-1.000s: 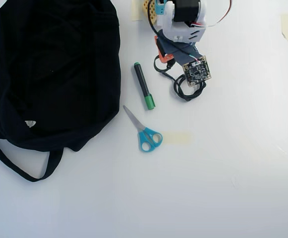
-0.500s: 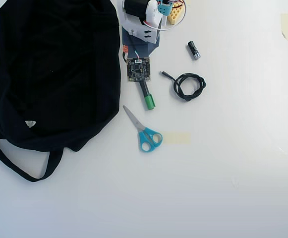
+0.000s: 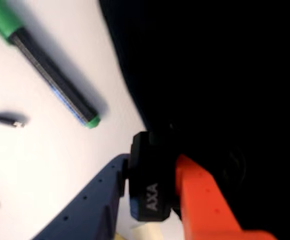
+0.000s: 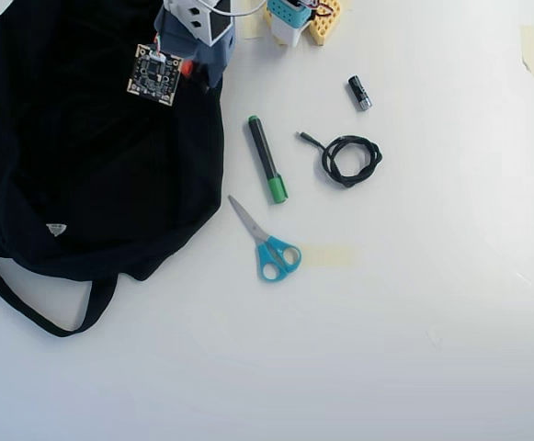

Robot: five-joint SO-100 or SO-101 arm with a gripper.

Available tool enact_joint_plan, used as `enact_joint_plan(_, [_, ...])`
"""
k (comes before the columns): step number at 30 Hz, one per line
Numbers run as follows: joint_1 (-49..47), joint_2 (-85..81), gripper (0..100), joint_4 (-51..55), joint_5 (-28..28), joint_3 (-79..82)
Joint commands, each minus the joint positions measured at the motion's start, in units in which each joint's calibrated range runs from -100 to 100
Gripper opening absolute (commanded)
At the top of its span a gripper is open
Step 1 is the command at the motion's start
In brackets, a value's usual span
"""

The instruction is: Put the bike light into the black bag

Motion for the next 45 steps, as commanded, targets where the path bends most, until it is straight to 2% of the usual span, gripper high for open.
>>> enact_joint_plan(1, [4.8, -1.3, 2, 1.0, -1.4, -2.7])
enact_joint_plan(5, [9.3, -1.3, 2, -4.5, -5.7, -2.3])
enact_joint_plan(12, [14.4, 0.5, 2, -18.4, -6.1, -1.2])
enact_joint_plan(13, [15.8, 2.9, 2, -21.5, -8.6, -1.1])
enact_joint_plan(15, [17.8, 6.8, 2, -25.6, -10.1, -1.1])
enact_joint_plan(19, [22.6, 17.2, 2, -36.8, -9.8, -1.2])
enact_joint_plan(22, [23.2, 23.3, 2, -39.0, -10.2, -1.3])
enact_joint_plan(25, [23.8, 24.4, 3, -38.8, -11.1, -1.2])
enact_joint_plan(29, [23.8, 24.4, 20, -37.6, -11.5, -1.2])
enact_joint_plan(30, [23.8, 24.3, 21, -36.3, -11.5, -1.2])
enact_joint_plan(36, [21.2, 22.8, 21, -27.1, -11.6, -2.2])
enact_joint_plan(41, [15.9, 7.3, 20, -16.7, -11.6, -1.5])
enact_joint_plan(42, [14.9, 6.5, 19, -15.2, -11.6, -1.3])
enact_joint_plan(44, [11.4, 5.0, 2, -10.9, -11.7, -1.3])
enact_joint_plan(45, [8.2, 4.6, 2, -7.7, -11.8, -1.3])
